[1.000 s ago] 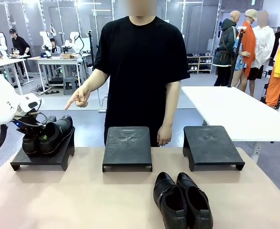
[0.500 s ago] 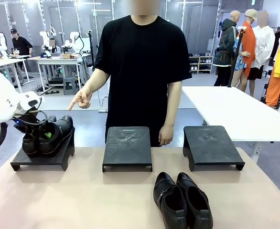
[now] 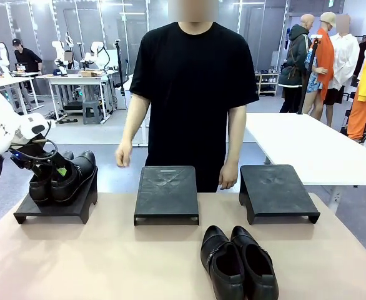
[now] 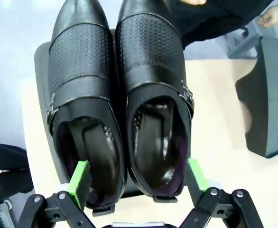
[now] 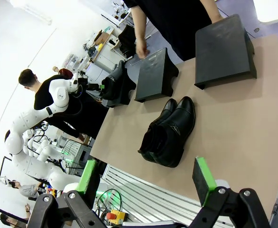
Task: Place the shoes on the stand as instructed by the person.
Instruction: Pick up one pair of Shoes and place it on the Shoes Stand indicated by the person, then pick up another pair of Shoes and place it on the Shoes Stand indicated by the person.
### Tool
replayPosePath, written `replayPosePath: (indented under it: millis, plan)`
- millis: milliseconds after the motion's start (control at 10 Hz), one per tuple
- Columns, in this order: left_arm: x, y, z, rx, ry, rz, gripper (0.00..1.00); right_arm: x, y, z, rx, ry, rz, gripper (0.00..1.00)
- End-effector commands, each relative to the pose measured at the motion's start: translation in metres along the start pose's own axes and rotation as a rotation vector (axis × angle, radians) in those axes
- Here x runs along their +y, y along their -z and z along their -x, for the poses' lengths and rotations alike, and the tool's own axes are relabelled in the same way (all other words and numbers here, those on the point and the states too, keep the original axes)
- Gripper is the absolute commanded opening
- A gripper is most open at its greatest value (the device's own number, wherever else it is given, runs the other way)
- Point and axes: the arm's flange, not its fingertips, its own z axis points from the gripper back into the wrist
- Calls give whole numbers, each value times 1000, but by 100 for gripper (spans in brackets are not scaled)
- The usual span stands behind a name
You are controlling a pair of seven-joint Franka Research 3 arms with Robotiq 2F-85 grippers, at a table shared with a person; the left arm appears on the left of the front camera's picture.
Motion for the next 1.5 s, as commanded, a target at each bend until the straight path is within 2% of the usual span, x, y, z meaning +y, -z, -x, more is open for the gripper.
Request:
replayPosePath:
  millis: [0,1400]
  plan:
    - [2,4,-4,-2,-6,3,100,1,0,-1,-7,-20,-5,100]
    - [0,4,0,4,0,0,100,1,0,-1,-7,-20,-5,100]
